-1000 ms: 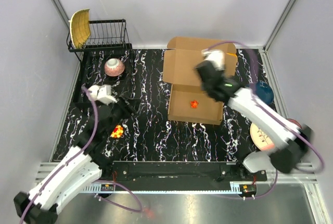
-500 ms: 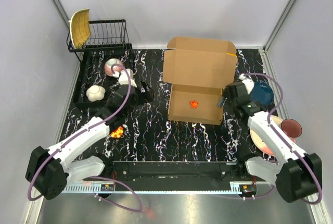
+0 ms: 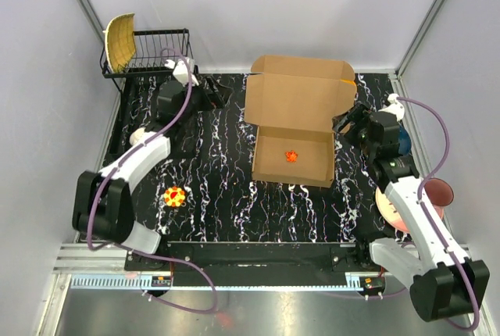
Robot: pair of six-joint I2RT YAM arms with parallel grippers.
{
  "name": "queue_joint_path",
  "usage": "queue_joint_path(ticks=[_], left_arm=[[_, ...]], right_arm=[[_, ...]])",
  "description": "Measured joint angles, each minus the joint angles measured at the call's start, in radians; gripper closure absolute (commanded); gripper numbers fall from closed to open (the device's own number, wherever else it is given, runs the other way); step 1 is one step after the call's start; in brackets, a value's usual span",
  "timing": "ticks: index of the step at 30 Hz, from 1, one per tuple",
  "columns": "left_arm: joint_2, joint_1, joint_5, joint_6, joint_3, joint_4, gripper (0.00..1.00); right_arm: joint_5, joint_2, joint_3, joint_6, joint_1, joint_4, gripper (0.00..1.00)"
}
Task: Fold the paper box
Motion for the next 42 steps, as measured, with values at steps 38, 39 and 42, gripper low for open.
queue_joint_path(ticks=[38, 39, 42], left_arm=[[0.767, 0.055, 0.601, 0.029, 0.635, 0.171, 0.49], [0.768, 0.055, 0.608, 0.029, 0.635, 0.168, 0.49], [0.769, 0.055, 0.622, 0.031, 0.636, 0.166, 0.53]], right_arm=[[-0.248, -0.262, 0.002, 0.014, 0.0, -0.106, 0.2], [-0.248, -0.262, 0.002, 0.014, 0.0, -0.106, 0.19], [-0.248, -0.261, 0.002, 0.014, 0.0, -0.106, 0.2]])
